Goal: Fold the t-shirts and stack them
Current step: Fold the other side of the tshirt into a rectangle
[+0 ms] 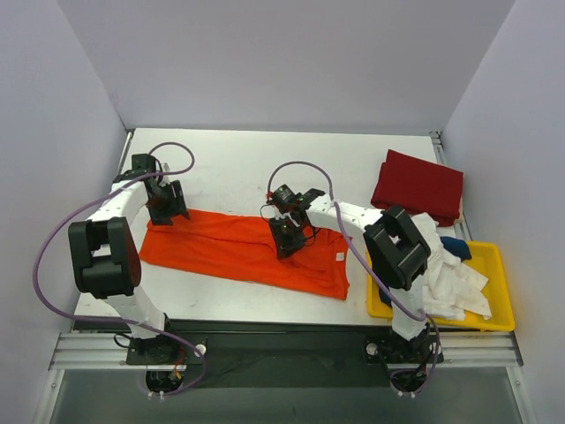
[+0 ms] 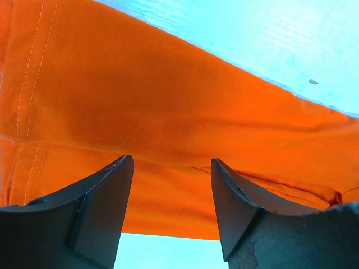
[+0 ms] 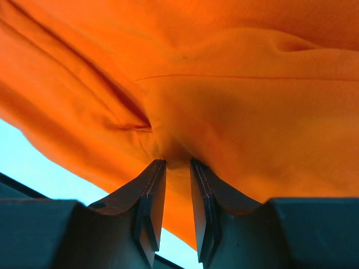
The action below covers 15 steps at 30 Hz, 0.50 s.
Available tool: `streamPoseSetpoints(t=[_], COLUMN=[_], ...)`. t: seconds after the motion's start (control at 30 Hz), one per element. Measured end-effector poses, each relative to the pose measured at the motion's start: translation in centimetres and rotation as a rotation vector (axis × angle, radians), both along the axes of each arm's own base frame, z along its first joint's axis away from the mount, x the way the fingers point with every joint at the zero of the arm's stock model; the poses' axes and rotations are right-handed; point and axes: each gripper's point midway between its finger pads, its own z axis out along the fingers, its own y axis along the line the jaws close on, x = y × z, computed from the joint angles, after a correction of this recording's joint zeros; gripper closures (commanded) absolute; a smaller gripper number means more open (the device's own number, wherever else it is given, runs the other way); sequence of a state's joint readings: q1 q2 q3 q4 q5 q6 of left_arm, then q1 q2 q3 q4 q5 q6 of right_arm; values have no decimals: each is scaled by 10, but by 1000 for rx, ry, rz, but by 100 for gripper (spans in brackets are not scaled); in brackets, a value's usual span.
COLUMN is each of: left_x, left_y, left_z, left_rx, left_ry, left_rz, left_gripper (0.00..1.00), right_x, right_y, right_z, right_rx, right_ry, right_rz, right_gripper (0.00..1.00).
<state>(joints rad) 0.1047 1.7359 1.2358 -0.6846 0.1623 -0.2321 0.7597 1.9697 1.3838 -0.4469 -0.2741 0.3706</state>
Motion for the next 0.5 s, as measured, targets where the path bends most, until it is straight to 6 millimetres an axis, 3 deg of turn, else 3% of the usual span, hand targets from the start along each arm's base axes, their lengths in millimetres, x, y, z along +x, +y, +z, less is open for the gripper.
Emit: streamPoseSetpoints(t=[0.33, 0.4, 0.5], left_x=[0, 0, 0], left_y=[0, 0, 0], left_z=[0, 0, 0], left_rx=[0, 0, 0], left_ry=[-1, -1, -1], left_rz=[0, 0, 0], left_gripper=[32, 32, 32], right_x=[0, 0, 0], right_y=[0, 0, 0], right_z=[-9, -9, -10], right_rx=[-9, -8, -10], right_ry=[14, 13, 14], right_rz=[5, 6, 6], right_gripper=[61, 62, 71])
